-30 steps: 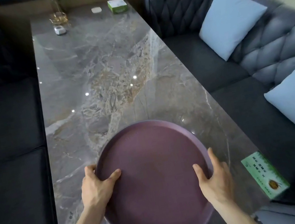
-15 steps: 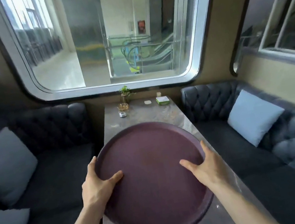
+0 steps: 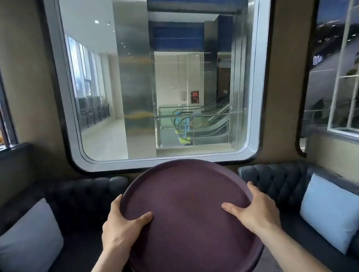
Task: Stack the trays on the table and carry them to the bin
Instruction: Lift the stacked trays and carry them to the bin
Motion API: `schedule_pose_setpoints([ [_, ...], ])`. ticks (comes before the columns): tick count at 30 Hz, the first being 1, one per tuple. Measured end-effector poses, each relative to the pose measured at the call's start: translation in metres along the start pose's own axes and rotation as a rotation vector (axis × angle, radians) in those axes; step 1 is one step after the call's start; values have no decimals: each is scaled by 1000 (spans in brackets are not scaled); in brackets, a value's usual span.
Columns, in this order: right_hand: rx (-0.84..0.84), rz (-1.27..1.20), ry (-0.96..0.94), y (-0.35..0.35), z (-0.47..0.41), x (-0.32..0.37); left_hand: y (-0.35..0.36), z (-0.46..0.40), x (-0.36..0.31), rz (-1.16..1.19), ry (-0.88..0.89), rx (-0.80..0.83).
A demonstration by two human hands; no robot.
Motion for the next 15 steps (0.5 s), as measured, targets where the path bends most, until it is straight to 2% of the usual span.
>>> schedule_pose_setpoints([
  [5,-5,-17,-7,-28,-5,-11,19,14,-21,3,9,-1],
  [15,-48,1,33,-126,-10,-76,114,68,-56,28,12,70],
])
Point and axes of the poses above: each hand's wrist, its own z-axis away from the middle knuckle, its own y-axis out of the palm, x = y × z, the point moved 6 cm from there along -z, towards the middle knuckle, and after that the axes turned 4 degrees about x, right-handed, at the moved point
